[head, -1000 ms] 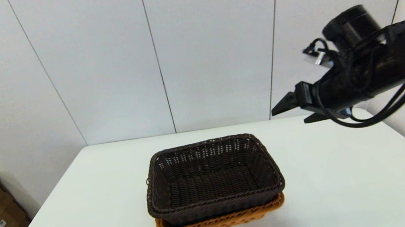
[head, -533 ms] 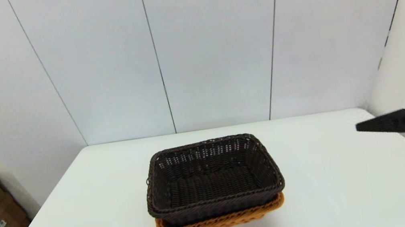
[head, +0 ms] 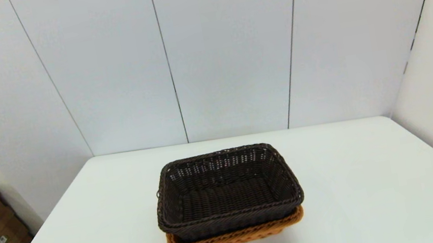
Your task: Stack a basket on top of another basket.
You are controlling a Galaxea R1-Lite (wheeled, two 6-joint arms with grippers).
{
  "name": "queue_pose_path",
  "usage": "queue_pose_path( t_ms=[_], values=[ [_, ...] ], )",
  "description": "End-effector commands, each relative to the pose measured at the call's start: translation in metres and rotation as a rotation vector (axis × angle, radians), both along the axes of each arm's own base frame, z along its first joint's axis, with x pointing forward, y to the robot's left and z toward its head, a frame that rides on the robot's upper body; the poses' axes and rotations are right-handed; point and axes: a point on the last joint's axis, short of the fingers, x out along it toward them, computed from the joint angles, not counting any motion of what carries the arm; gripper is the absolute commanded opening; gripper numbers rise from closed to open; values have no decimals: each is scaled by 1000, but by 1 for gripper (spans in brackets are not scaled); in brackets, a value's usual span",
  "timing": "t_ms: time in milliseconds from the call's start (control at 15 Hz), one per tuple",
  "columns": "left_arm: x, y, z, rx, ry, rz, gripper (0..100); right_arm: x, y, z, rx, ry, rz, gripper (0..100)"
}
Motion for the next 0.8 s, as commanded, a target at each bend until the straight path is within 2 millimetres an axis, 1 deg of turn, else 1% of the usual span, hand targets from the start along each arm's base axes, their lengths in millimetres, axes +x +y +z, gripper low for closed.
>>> queue_pose_path(
  t_ms=[67,133,333,467,667,800],
  values=[
    [0,0,0,0,-1,-1,100,-45,-2,-46,-119,-127,26,100],
    [0,0,0,0,-1,-1,100,-52,-2,-56,-151,-132,33,100],
    [0,0,0,0,-1,1,100,-62,-2,-64,-169,-169,31,100],
    [0,0,0,0,-1,1,100,-67,-2,-74,-170,-208,10,100],
    [0,0,0,0,-1,-1,100,-70,-2,-76,-162,-238,-1,100],
    [0,0,0,0,-1,1,100,-72,-2,-86,-164,-271,4,100]
  ],
)
